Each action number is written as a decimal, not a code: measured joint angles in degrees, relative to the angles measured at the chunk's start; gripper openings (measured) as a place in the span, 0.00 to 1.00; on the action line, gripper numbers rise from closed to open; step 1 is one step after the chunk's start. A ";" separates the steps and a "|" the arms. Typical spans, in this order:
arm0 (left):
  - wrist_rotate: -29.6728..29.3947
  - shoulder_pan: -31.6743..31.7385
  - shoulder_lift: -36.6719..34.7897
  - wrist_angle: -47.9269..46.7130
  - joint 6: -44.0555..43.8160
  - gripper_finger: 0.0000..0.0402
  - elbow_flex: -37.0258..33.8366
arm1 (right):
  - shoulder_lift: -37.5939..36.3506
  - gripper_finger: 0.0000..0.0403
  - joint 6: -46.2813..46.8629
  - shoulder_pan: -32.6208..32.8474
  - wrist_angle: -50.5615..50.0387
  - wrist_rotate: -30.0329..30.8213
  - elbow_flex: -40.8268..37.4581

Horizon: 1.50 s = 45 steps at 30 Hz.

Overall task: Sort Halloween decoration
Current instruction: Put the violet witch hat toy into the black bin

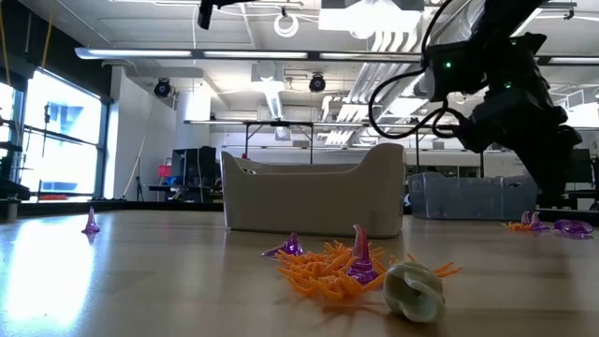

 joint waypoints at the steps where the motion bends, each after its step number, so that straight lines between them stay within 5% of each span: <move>1: 0.35 0.00 0.00 -0.04 0.00 0.00 0.00 | 0.00 0.27 0.12 0.27 -0.07 0.63 0.00; 9: 1.25 0.00 0.02 -0.11 -0.34 0.00 0.00 | 0.00 0.27 0.93 0.46 -0.17 7.13 0.00; 19: 5.43 -0.26 0.02 -0.13 -2.16 0.00 0.00 | 0.00 0.27 1.39 0.53 -0.32 6.75 0.00; 45: 3.68 -1.10 0.02 -0.70 -1.16 0.00 0.00 | 0.00 0.27 8.89 3.63 12.79 6.83 -9.32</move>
